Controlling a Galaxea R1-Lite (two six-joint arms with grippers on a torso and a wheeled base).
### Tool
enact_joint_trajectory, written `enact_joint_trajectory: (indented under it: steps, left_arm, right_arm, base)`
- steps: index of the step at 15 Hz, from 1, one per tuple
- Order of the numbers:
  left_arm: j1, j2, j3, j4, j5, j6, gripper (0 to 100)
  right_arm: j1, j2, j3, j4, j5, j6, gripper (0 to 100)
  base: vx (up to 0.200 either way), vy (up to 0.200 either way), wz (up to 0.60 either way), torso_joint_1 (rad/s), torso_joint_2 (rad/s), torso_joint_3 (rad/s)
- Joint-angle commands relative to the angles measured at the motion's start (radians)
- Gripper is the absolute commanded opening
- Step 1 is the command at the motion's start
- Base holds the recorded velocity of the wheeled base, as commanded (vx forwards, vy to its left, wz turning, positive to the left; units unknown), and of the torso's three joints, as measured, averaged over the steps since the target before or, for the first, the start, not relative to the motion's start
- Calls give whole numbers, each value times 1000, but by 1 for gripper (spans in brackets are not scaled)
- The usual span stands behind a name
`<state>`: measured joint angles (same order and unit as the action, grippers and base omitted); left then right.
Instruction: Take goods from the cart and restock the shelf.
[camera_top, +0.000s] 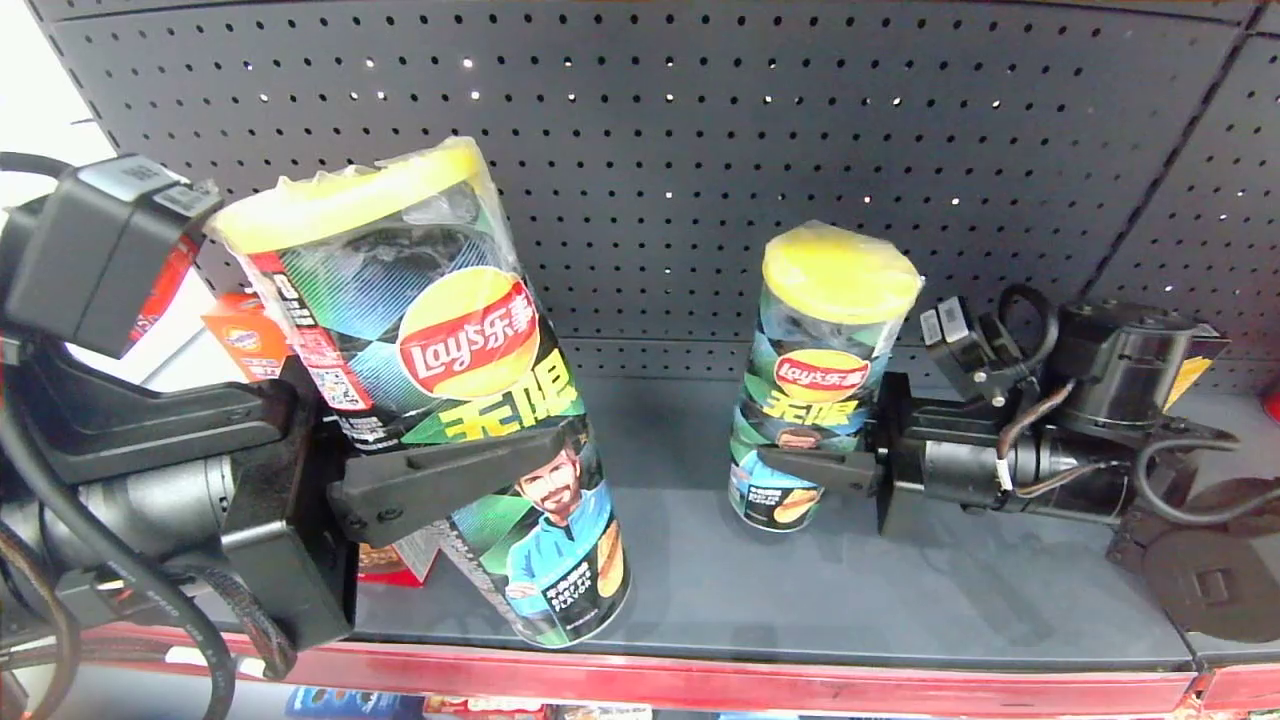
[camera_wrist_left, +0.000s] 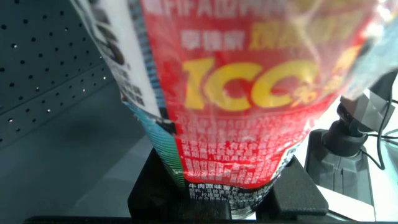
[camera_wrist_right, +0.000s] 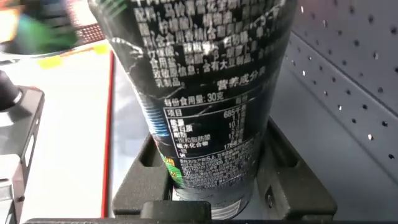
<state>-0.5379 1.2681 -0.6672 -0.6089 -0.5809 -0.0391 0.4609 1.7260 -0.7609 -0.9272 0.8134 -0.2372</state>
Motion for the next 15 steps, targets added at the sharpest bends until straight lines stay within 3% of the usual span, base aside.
enact_joint_trajectory:
  steps: [1,6,14,15]
  left_arm:
    - [1,2,1,0,1,-1,0]
    - [1,5,5,0,4,-2,0]
    - [21,5,5,0,1,-1,0]
    - [21,4,8,0,1,-1,0]
  right_arm:
    - [7,-22,114,-74,0,3,0]
    - [12,70,215,-202,1,4,0]
    - [12,130,204,-208,1,-4,0]
    - [12,129,206,-208,1,-4,100]
  base:
    - [0,0,0,0,0,0]
    - [0,0,0,0,0,0]
    - [0,0,0,0,0,0]
    - [0,0,0,0,0,0]
